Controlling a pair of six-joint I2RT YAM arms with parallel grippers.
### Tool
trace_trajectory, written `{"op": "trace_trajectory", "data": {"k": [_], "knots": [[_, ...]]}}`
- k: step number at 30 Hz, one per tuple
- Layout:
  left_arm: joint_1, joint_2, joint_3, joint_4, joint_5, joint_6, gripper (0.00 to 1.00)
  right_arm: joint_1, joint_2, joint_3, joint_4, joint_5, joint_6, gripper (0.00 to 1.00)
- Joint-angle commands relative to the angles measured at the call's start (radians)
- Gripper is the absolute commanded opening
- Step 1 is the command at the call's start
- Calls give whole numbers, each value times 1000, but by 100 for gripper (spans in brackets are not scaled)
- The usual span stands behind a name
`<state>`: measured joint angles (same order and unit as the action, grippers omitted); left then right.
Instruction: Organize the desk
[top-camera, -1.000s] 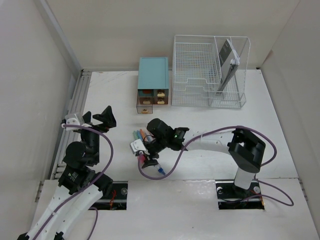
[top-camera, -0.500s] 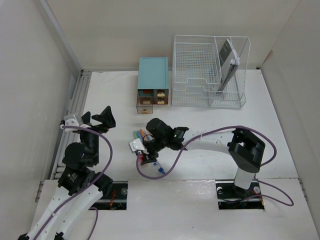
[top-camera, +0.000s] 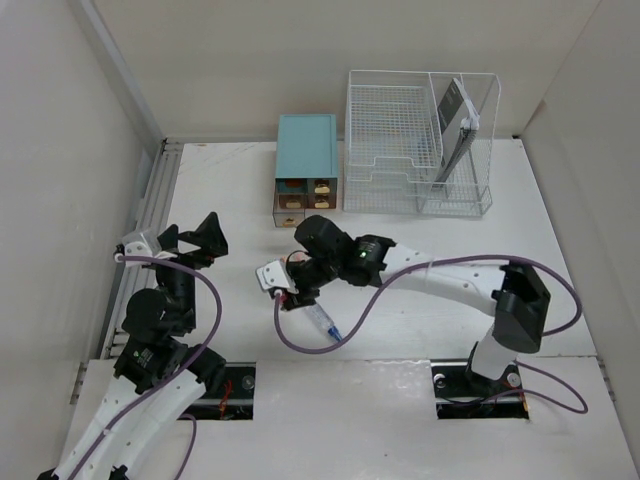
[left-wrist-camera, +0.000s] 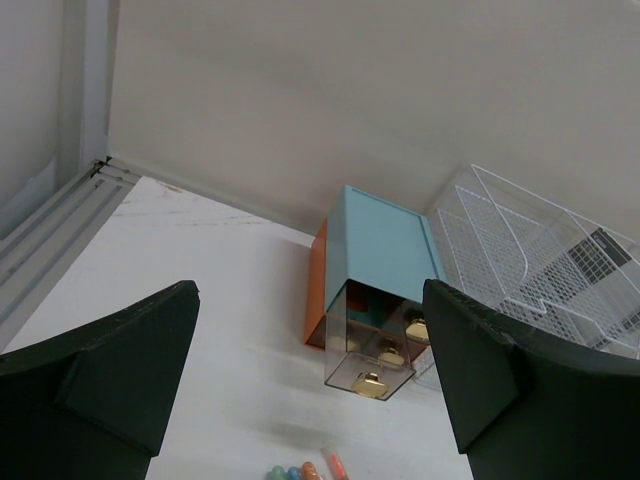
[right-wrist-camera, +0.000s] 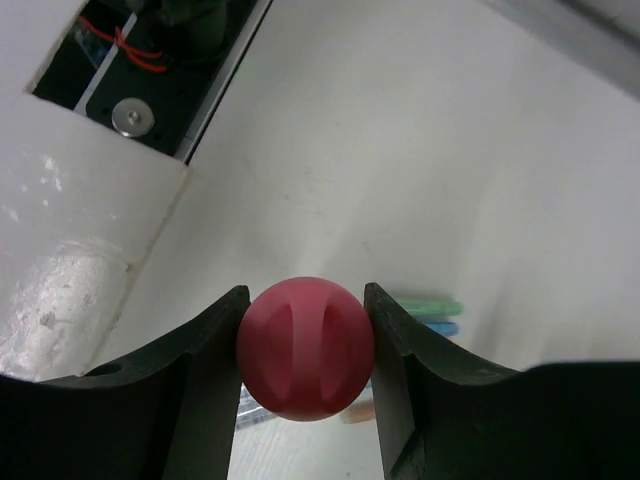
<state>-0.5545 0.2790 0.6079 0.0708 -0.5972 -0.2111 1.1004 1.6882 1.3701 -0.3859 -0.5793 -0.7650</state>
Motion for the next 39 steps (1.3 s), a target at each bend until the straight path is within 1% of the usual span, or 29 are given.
{"op": "trace_trajectory", "data": {"k": [1,3,4,6,7,9,11,13,15,20,25,31,37,39], "knots": [[1,-21,-5,43,-18,-8,93,3,-102,79,-8,22,-20,0],[1,-21,-5,43,-18,-8,93,3,-116,90,15,68,-20,0],[1,-21,-14,43,-27,-8,93,3,-116,90,27,137,-29,0],[1,-21,-14,43,-27,-8,93,3,-116,90,86,217,-30,0],[1,-21,-14,43,-27,-8,93,3,-116,90,113,299,-30,0],[1,-21,-14,43,-27,-8,93,-7,-116,90,157,373,-30,0],[1,-21,-14,43,-27,-8,93,-31,-82,90,228,465,-3,0],[1,-21,-14,43,-27,-8,93,-49,-46,124,290,516,33,0],[1,-21,-14,43,-27,-8,93,-77,-24,136,332,565,33,0],[1,-12,-14,43,-27,-8,93,-112,71,214,387,602,47,0],[1,-1,-14,43,-27,-8,93,-122,113,270,387,624,38,0],[1,-1,-14,43,-27,-8,93,-122,122,279,387,633,15,0],[1,8,-14,43,-27,-8,93,-165,145,288,397,633,15,0],[1,8,-14,43,-27,-8,93,-181,174,299,397,610,15,0]]}}
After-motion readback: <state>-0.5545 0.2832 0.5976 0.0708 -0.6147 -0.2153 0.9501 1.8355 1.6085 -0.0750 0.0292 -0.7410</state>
